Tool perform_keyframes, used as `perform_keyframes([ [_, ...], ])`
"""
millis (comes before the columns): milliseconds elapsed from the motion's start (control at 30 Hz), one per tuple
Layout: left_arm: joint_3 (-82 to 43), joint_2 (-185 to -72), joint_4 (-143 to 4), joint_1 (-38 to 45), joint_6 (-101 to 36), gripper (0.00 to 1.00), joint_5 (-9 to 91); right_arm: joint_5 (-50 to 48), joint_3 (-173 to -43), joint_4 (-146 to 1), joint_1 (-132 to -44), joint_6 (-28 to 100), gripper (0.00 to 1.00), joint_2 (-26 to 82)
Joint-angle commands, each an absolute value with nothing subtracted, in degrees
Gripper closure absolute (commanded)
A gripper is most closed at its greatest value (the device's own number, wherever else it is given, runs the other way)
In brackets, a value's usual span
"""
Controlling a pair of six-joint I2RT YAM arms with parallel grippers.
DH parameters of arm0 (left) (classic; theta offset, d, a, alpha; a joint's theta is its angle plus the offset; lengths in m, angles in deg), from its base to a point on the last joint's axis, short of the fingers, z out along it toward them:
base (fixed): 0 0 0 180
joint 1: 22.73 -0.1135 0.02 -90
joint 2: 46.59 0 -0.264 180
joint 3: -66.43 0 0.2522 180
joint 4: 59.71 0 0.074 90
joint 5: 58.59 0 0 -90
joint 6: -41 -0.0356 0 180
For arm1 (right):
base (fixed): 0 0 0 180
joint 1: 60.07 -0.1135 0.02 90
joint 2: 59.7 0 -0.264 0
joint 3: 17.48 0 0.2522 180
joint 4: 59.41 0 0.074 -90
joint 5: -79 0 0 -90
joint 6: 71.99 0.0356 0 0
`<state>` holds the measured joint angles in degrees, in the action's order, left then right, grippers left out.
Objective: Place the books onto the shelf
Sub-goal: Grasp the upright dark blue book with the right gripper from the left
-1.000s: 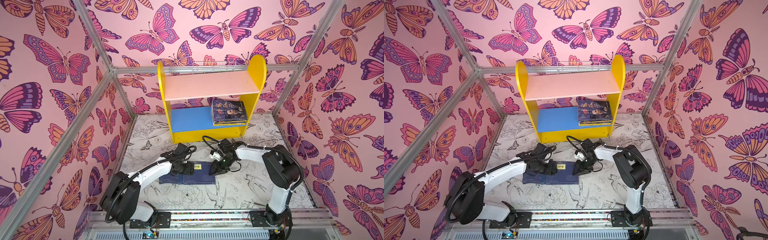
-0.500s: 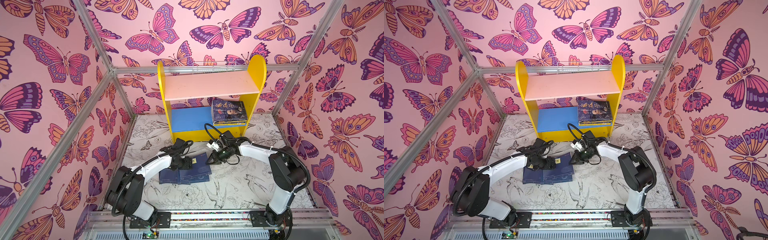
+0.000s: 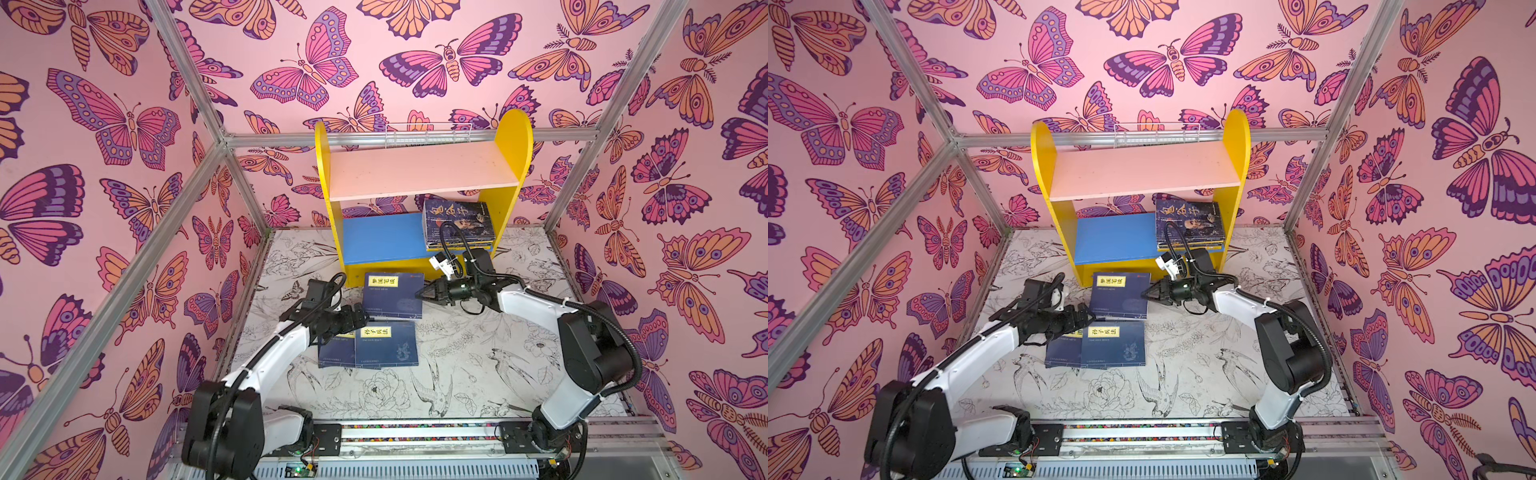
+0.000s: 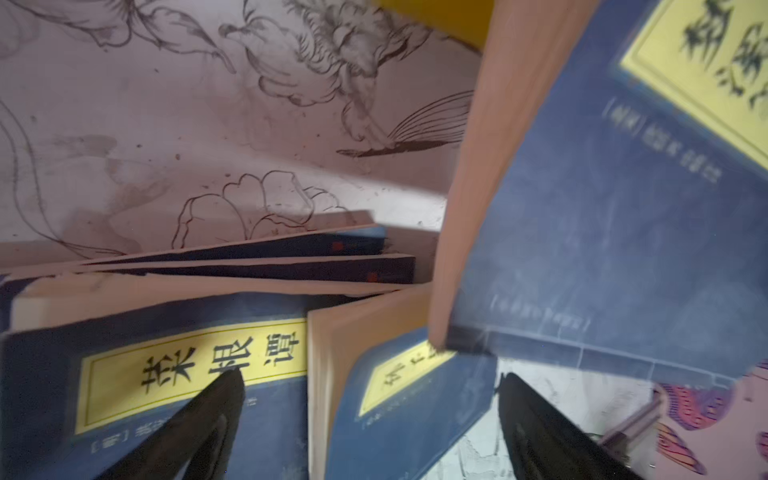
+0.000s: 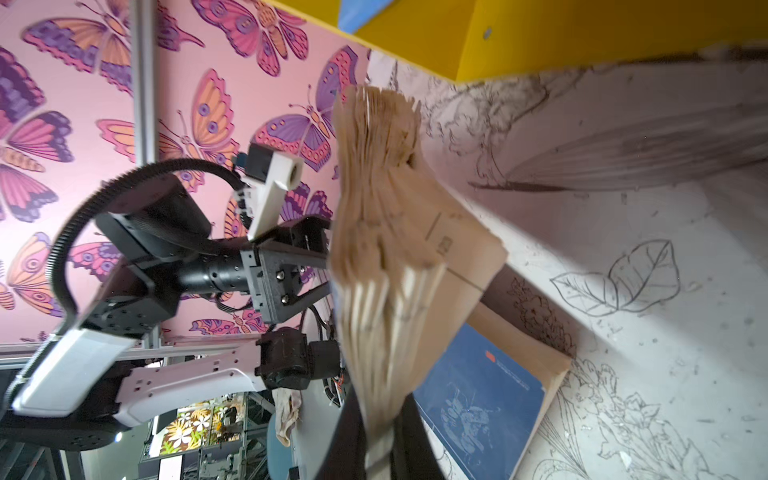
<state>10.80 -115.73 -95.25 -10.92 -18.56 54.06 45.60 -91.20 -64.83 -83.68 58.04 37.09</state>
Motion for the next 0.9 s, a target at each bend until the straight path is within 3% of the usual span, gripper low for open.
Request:
perform_keyframes([
  [0, 13.62, -112.71, -85.4, -13.1, -15.0, 0.02, 64.04, 51.01, -93.17, -57.44, -83.8, 60.67, 1.0, 34.48],
  [367, 21.3, -109.13, -59.0, -15.99, -3.51, 0.07, 75.93, 53.36, -93.34, -50.69, -84.18, 66.77, 1.0, 36.19],
  [567, 24.65, -109.75, -44.63, -17.35, -3.51, 0.07, 75.93, 53.58, -92.61, -51.49, -84.29, 65.98, 1.0, 35.98],
  [767, 24.61, -111.65, -40.38, -17.42, -3.51, 0.07, 75.93, 54.52, -92.19, -51.9, -85.18, 65.36, 1.0, 35.96],
  [800, 24.22, -112.01, -40.04, -17.38, 8.42, 0.49, 83.39, 54.37, -92.19, -52.59, -85.37, 64.85, 1.0, 36.04],
  [867, 23.52, -112.67, -39.89, -17.44, 8.96, 0.7, 84.12, 53.64, -92.24, -53.46, -85.54, 64.25, 1.0, 36.18],
])
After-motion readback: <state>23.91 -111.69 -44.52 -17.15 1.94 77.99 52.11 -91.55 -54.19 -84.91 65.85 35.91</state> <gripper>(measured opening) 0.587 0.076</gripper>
